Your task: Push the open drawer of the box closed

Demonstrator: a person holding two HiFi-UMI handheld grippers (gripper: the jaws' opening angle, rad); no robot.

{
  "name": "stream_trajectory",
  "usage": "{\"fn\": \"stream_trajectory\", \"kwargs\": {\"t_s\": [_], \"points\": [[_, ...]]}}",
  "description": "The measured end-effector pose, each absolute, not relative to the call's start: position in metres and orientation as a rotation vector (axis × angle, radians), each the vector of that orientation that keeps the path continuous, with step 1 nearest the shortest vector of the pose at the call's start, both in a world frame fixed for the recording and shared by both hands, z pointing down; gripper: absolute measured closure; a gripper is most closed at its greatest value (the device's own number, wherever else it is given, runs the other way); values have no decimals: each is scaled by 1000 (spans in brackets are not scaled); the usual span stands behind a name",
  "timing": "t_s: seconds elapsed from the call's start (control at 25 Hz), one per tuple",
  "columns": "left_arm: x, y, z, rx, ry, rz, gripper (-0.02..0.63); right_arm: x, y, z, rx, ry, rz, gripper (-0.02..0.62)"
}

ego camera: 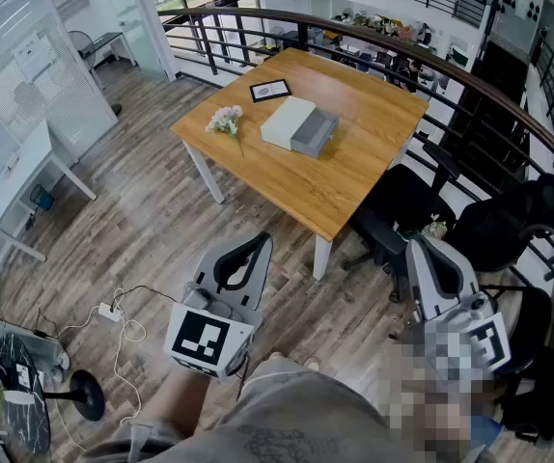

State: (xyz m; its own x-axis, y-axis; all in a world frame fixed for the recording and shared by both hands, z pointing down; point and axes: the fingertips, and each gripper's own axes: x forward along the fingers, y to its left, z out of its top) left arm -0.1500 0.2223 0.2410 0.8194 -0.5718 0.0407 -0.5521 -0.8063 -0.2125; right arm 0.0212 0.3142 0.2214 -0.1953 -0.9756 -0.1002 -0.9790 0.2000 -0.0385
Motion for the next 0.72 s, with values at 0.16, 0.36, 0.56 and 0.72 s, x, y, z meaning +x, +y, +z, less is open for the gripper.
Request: {"fn": "stream_trajectory", "kwargs": {"t_s": [0.16,0.36,0.56,0.72], "points": [[-148,224,239,-2837,896,-151,590,24,316,220,-1919,2358,33,563],[-146,224,239,-2835,889,-152,591,21,315,222,-1900,2378,36,563],[-146,225,241,-2869,912,-156,590,20,315,222,-1878,2388,48,563],[-145,224,241,-2855,900,-148,589,22,316,222,-1884,2379,56,561]]}}
